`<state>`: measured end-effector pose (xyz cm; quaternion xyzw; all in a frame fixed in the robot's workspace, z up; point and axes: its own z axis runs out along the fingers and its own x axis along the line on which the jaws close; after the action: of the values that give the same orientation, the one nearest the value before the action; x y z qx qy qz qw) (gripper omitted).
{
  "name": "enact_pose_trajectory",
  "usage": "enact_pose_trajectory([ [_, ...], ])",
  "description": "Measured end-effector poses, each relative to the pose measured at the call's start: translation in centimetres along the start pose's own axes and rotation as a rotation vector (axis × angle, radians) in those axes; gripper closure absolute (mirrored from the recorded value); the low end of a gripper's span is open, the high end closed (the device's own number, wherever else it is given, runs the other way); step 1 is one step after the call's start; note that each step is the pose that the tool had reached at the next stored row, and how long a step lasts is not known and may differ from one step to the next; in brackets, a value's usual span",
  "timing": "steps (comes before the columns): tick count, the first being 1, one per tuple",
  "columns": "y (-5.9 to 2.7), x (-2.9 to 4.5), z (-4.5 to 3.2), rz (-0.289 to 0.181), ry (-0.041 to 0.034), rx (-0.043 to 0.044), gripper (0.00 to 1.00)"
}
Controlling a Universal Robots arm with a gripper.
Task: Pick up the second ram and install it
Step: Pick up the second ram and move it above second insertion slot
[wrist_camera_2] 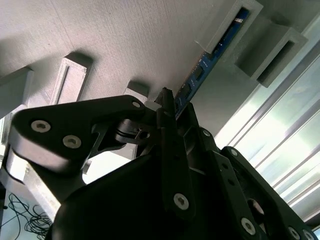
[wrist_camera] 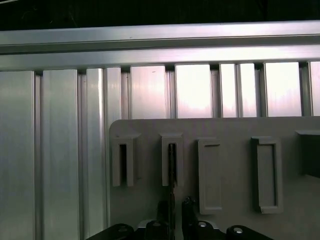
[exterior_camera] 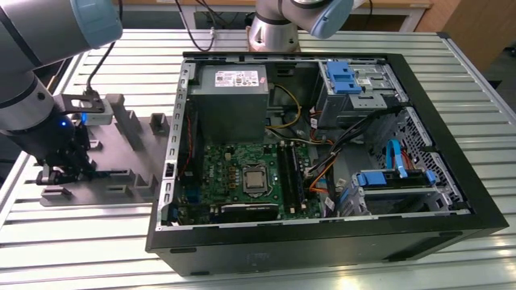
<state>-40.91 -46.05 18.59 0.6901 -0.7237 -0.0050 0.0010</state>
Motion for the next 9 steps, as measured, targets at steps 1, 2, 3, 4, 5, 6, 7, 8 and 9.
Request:
enact_pose_trajectory([
  [1, 0.00, 0.00, 0.01, 0.000, 0.0000, 0.0000, 0.75],
  [2, 0.00, 0.00, 0.02, 0.000, 0.0000, 0.0001, 0.75],
  [3, 0.00, 0.00, 0.02, 0.000, 0.0000, 0.0001, 0.76],
  [4, 0.00, 0.00, 0.02, 0.000, 0.0000, 0.0001, 0.76],
  [5, 0.00, 0.00, 0.03, 0.000, 0.0001, 0.0000, 0.83],
  [6, 0.00, 0.00, 0.04, 0.000, 0.0002, 0.0000, 0.85],
  [7, 0.00, 0.00, 0.05, 0.000, 0.0005, 0.0001, 0.85],
  [8, 0.00, 0.00, 0.05, 0.000, 0.0006, 0.0000, 0.86],
  [9, 0.00, 0.00, 0.05, 0.000, 0.0009, 0.0000, 0.86],
])
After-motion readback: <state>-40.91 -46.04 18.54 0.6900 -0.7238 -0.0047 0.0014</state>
